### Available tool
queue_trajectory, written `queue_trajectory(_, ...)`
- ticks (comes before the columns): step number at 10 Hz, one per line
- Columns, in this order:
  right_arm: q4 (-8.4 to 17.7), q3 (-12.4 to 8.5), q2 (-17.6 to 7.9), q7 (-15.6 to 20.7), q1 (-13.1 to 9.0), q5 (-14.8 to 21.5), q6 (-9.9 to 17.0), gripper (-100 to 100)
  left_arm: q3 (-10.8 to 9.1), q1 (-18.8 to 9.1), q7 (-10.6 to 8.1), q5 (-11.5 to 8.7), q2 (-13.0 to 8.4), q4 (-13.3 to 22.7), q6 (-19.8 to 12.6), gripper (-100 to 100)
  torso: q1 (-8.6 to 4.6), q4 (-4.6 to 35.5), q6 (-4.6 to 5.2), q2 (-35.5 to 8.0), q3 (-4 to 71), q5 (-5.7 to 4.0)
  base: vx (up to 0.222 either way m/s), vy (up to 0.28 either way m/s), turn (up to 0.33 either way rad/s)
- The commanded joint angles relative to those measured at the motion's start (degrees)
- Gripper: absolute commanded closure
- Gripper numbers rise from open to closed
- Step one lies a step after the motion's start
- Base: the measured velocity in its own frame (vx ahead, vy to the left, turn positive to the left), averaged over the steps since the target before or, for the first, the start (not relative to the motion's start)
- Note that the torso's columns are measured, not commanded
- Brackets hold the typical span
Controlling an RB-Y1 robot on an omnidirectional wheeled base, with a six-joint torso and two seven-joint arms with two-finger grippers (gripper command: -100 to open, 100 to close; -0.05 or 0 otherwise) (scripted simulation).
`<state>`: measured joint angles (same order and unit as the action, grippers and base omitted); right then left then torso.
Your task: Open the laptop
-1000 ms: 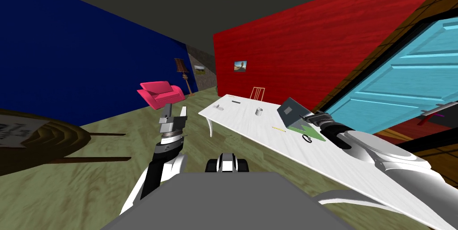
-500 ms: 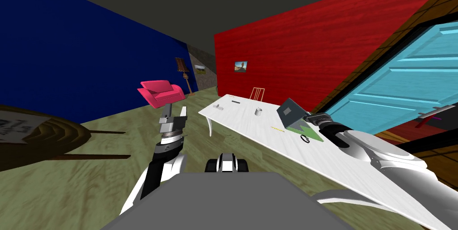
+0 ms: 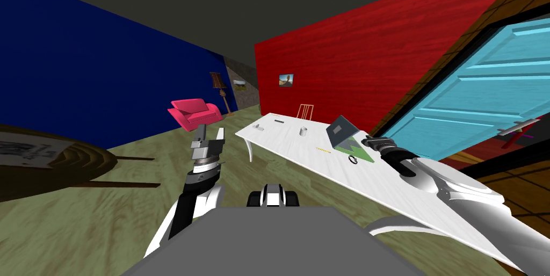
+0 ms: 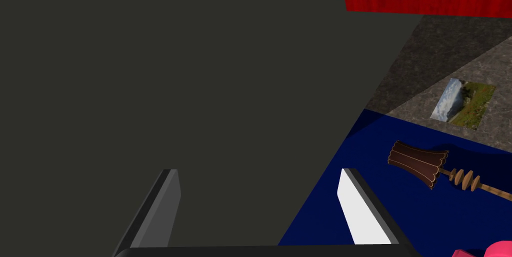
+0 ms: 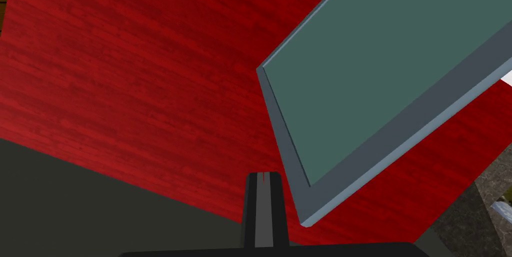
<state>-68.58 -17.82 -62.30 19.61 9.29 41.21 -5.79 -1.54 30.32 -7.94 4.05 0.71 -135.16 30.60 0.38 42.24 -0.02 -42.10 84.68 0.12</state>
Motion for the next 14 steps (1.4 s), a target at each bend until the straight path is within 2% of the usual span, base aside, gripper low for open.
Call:
queue_trajectory(1, 0.27, 0.34, -2.55, 0.49, 1.47, 1.15, 0.25, -100, 0.01, 0.01, 0.00, 0.00, 0.01, 0.00, 0.00, 0, 0.16, -0.03, -0.01, 0.10, 0.07, 0.06, 0.062, 0.091, 0.017)
queue_trajectory(6, 0.87, 1.02, -7.46, 1.43, 4.34, 3.36, 0.75, -100, 0.01, 0.01, 0.00, 0.00, 0.01, -0.01, 0.01, 0, -0.53, 0.06, 0.03, -0.22, -0.14, -0.17, 0.076, 0.096, 0.014)
queue_trajectory(8, 0.62, 1.00, -6.92, 1.36, 4.12, 3.17, 0.83, -100, 0.00, 0.00, 0.00, 0.00, 0.01, -0.01, 0.00, 0, -0.55, 0.08, 0.03, -0.32, -0.19, -0.18, 0.019, 0.018, 0.002)
queue_trajectory(9, 0.62, 1.00, -6.91, 1.36, 4.11, 3.16, 0.82, 100, 0.00, 0.00, 0.00, 0.00, 0.00, 0.00, 0.00, 0, -0.54, 0.10, 0.03, -0.34, -0.21, -0.17, 0.000, 0.000, 0.000)
queue_trajectory(10, 1.27, 0.71, -5.24, 0.11, 2.84, 1.30, 0.01, 100, 0.00, 0.00, 0.00, 0.00, 0.00, 0.00, 0.00, 0, -0.46, 0.08, 0.03, -0.29, -0.18, -0.15, -0.064, -0.089, 0.006)
queue_trajectory(14, 2.80, 0.06, -1.33, -2.83, -0.14, -3.06, -1.87, 100, -0.01, -0.01, 0.00, 0.00, -0.01, 0.00, 0.00, 0, -0.99, -0.02, 0.28, -0.20, -0.13, -0.43, -0.107, -0.171, 0.027)
